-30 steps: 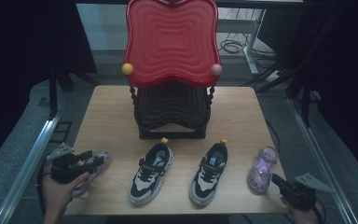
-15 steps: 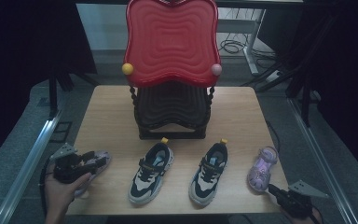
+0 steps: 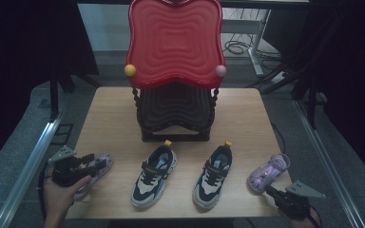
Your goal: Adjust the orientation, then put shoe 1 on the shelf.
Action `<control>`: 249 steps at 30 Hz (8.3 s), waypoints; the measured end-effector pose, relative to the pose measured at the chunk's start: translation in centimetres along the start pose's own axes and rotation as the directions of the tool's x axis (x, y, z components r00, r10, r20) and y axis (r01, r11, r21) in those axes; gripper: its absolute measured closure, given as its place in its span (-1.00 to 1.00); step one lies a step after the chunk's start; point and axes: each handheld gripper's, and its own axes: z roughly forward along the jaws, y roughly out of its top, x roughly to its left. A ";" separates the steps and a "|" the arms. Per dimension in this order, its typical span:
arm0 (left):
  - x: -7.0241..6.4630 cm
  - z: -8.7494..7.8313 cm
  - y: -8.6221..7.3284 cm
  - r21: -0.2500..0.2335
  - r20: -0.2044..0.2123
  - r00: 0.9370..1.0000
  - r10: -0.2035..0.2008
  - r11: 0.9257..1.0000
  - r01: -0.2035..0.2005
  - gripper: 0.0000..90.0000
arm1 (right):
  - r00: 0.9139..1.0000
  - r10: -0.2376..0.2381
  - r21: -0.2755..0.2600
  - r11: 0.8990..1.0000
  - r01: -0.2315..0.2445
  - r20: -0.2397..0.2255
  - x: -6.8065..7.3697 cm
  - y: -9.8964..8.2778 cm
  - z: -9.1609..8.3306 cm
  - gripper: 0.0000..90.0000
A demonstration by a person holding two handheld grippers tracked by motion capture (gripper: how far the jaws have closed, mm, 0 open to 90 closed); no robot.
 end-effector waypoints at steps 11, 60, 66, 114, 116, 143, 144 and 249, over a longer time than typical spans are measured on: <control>0.2 -0.1 -0.1 0.000 -0.002 1.000 -0.004 1.000 0.004 -0.16 | 1.000 -0.024 0.021 0.999 0.024 -0.003 1.1 0.7 1.4 1.00; 0.3 0.3 -0.3 0.028 0.001 1.000 -0.006 1.000 0.006 -0.16 | 0.993 -0.004 -0.128 0.992 0.020 0.121 2.9 4.8 1.9 1.00; 0.2 0.1 -0.3 0.023 -0.003 1.000 -0.003 1.000 0.003 -0.16 | 0.979 0.089 -0.184 0.981 -0.054 0.185 -2.2 5.9 -1.5 1.00; 0.4 -0.1 -0.3 0.023 0.002 1.000 -0.008 1.000 0.008 -0.16 | 0.968 0.121 -0.028 0.993 -0.118 0.221 -5.2 0.7 -2.7 1.00; 0.4 -0.2 -0.3 0.023 0.002 1.000 -0.009 1.000 0.009 -0.16 | 0.967 0.120 -0.020 0.993 -0.119 0.224 -5.0 0.6 -2.9 1.00; 0.6 -0.1 0.0 0.019 0.000 1.000 -0.007 1.000 0.007 -0.16 | 0.967 0.093 -0.028 0.996 -0.089 0.237 -4.8 1.5 -3.3 1.00; 0.6 -0.1 0.1 0.018 -0.002 1.000 -0.007 1.000 0.007 -0.16 | 0.969 0.079 -0.044 0.997 -0.071 0.233 -4.7 2.0 -3.5 1.00; 2.1 -2.0 -5.8 0.192 -0.007 1.000 0.011 0.981 -0.010 0.86 | 0.996 0.068 0.068 0.996 -0.064 -0.062 -1.9 2.1 -0.8 0.66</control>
